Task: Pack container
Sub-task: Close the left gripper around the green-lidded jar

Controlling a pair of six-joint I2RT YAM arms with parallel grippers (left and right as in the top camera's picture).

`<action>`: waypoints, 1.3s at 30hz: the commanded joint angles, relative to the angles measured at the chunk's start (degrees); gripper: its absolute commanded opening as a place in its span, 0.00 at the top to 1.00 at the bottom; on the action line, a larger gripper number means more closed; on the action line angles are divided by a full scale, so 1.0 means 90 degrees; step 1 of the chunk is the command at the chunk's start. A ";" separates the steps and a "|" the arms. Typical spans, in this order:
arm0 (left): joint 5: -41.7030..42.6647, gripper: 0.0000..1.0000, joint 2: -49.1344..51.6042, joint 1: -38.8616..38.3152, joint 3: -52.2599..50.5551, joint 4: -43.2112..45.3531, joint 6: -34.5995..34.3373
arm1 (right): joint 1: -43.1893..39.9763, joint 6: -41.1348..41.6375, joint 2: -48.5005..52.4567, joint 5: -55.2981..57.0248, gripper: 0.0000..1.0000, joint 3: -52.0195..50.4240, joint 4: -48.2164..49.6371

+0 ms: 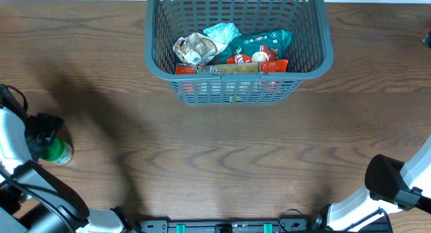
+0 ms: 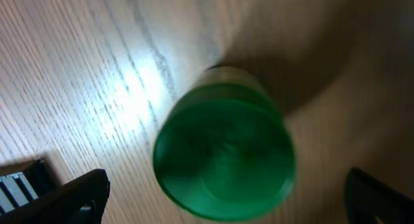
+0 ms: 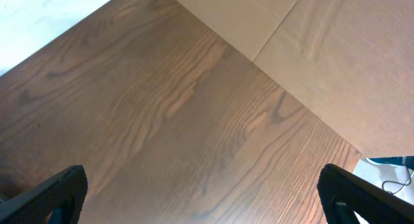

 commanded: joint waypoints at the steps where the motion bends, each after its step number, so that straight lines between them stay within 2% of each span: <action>1: -0.0114 0.02 0.0236 0.0124 -0.0112 -0.0029 -0.0063 | -0.0095 0.0109 -0.0046 0.0022 0.01 -0.0019 -0.0012; 16: -0.0109 0.01 0.0517 0.0141 -0.0165 0.0430 0.0114 | -0.0095 0.0109 -0.0046 0.0022 0.01 -0.0019 -0.0012; 27: -0.0041 0.01 0.0517 0.0141 -0.1003 0.1161 0.0114 | -0.0095 0.0109 -0.0046 0.0022 0.01 -0.0019 -0.0012; 39: -0.0041 0.00 0.0517 0.0141 -0.1022 0.1426 0.0306 | -0.0095 0.0109 -0.0046 0.0022 0.01 -0.0019 -0.0012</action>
